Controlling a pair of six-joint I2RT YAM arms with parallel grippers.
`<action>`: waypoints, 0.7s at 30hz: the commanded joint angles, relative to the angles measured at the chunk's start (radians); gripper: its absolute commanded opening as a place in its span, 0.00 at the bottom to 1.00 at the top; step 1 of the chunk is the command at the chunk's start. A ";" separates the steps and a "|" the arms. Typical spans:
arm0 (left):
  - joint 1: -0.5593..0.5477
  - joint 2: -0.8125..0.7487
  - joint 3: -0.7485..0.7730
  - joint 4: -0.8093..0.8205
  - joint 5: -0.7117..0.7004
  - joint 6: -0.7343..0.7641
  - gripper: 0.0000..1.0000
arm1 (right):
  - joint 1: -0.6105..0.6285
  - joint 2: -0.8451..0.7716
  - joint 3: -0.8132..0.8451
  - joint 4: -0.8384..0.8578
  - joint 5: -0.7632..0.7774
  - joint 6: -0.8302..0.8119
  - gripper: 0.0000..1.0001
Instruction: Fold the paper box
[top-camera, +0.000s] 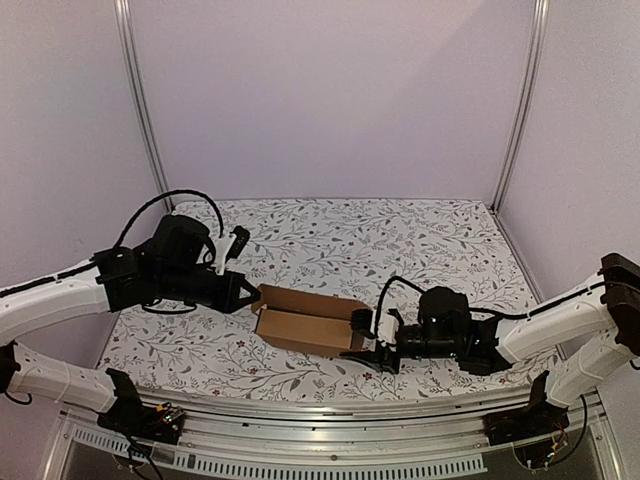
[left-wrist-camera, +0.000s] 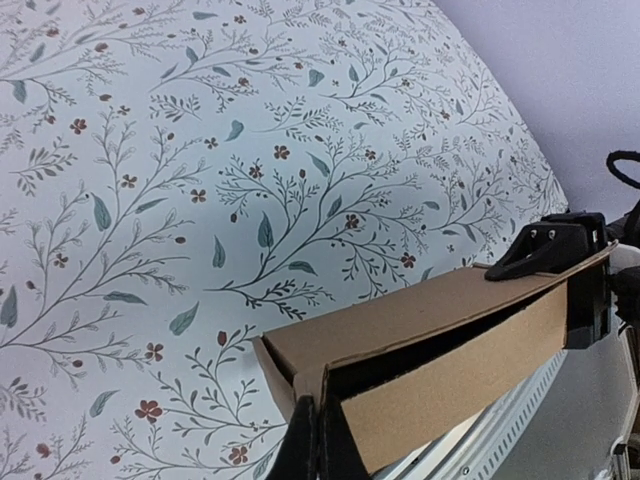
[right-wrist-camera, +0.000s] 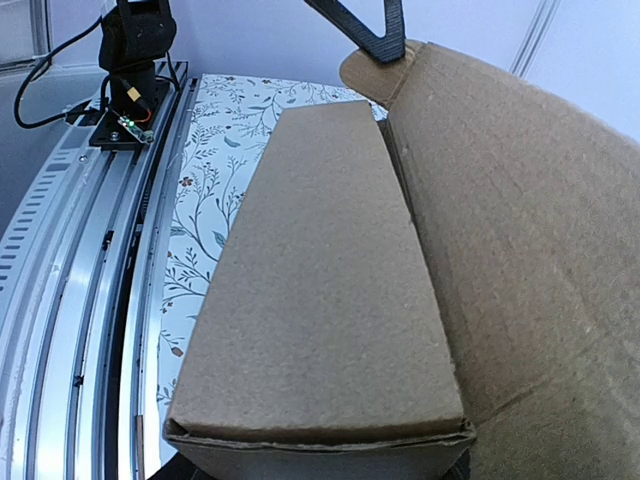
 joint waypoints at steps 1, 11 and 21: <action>-0.018 0.026 0.066 -0.032 0.023 0.032 0.00 | 0.014 0.004 -0.020 -0.062 0.009 -0.041 0.11; -0.031 0.062 0.061 -0.035 0.061 0.012 0.00 | 0.016 -0.033 -0.022 -0.050 0.051 0.016 0.11; -0.069 0.039 -0.015 0.039 0.011 -0.060 0.00 | 0.016 -0.005 -0.024 0.045 0.063 0.132 0.11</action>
